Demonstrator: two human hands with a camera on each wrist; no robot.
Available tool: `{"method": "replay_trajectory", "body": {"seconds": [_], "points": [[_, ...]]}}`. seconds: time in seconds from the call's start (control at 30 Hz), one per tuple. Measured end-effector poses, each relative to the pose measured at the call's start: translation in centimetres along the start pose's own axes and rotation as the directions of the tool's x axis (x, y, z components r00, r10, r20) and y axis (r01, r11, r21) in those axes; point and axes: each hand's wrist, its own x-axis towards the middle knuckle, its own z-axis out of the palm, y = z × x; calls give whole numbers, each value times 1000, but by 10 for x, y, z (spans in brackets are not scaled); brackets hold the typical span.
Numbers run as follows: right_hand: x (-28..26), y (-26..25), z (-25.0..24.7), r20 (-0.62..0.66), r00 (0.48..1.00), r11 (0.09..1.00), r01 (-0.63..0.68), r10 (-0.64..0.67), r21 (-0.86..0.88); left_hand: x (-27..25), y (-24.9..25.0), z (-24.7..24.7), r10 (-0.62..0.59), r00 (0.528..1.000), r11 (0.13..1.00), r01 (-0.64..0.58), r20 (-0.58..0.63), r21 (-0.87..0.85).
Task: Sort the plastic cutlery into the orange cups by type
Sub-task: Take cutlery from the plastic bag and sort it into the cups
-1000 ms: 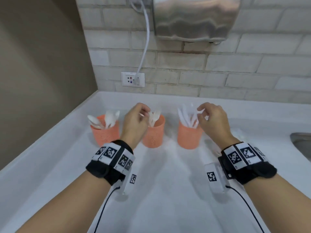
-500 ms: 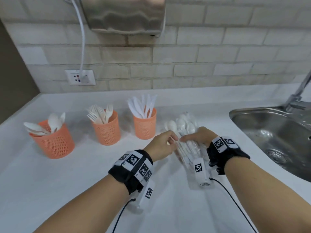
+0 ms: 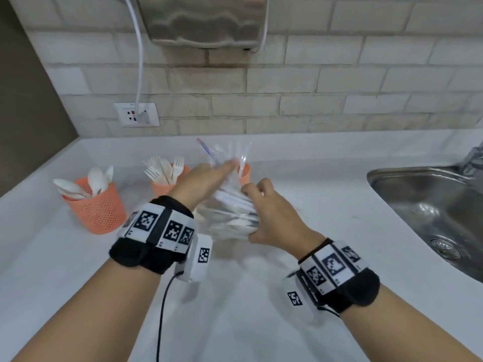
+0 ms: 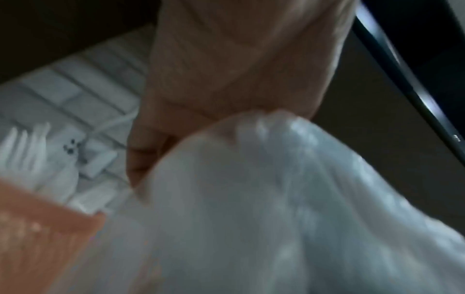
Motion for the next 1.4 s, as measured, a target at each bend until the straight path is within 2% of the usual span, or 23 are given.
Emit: {"method": "replay_trajectory", "body": {"seconds": [0.07,0.13,0.17,0.23,0.3,0.33,0.4,0.5,0.57,0.6,0.63,0.67,0.7,0.77,0.83,0.87,0.93,1.03,1.13,1.23,1.27,1.33,1.4], "points": [[9,-13,16,16,998,997,60,-59,-58,-2,-7,-13,8,999,986,0,-44,167],[17,-26,28,22,992,991,124,-124,-51,-4,-18,-25,83,990,986,-65,-111,157],[20,-31,31,23,987,988,156,-156,-13,-4,-25,-31,120,983,990,-109,-139,87],[23,-40,31,20,982,966,183,-189,182,-10,-40,-44,152,975,974,-176,-164,-141],[26,-45,28,-39,982,901,185,-185,393,-17,-55,-59,164,976,897,-208,-141,-391],[29,-46,27,-81,978,879,208,-192,430,-22,-61,-66,163,977,853,-208,-134,-478],[34,-48,27,-130,962,865,271,-239,422,-31,-72,-78,140,977,798,-208,-162,-566],[39,-54,28,-175,926,838,376,-334,394,-45,-81,-99,108,961,769,-242,-253,-592],[39,-61,25,-81,931,810,351,-357,470,-53,-79,-111,98,964,758,-232,-246,-610],[39,-63,24,4,931,812,316,-364,491,-56,-77,-115,100,968,799,-215,-228,-562],[39,-66,24,81,927,824,284,-367,490,-59,-75,-118,108,971,886,-190,-211,-424],[38,-68,25,140,920,832,257,-367,492,-62,-74,-119,125,977,969,-157,-173,-191],[38,-70,25,183,912,823,226,-367,522,-65,-74,-118,133,987,989,-125,-94,81],[34,-74,22,276,883,784,149,-380,602,-71,-78,-113,33,993,875,-84,114,477],[28,-77,18,391,821,764,82,-416,640,-75,-86,-107,-123,966,773,-51,228,632],[25,-78,16,436,791,775,74,-429,627,-77,-92,-105,-176,952,738,-39,249,673],[21,-77,20,489,767,802,54,-415,595,-81,-101,-103,-216,939,706,-40,269,707],[19,-75,29,505,795,857,36,-337,514,-90,-108,-100,-227,931,638,-79,286,766],[16,-76,37,475,829,944,175,-294,279,-90,-111,-97,-190,943,596,-111,274,795],[13,-83,45,448,871,979,201,-199,44,-84,-112,-97,12,982,651,-153,191,744],[14,-84,47,391,905,984,174,-169,24,-83,-112,-97,77,986,670,-159,145,725],[18,-82,47,251,965,992,53,-80,114,-83,-109,-97,198,980,741,-163,21,652],[20,-79,45,261,965,993,-24,-7,114,-83,-108,-95,276,956,829,-182,-103,529]]}}
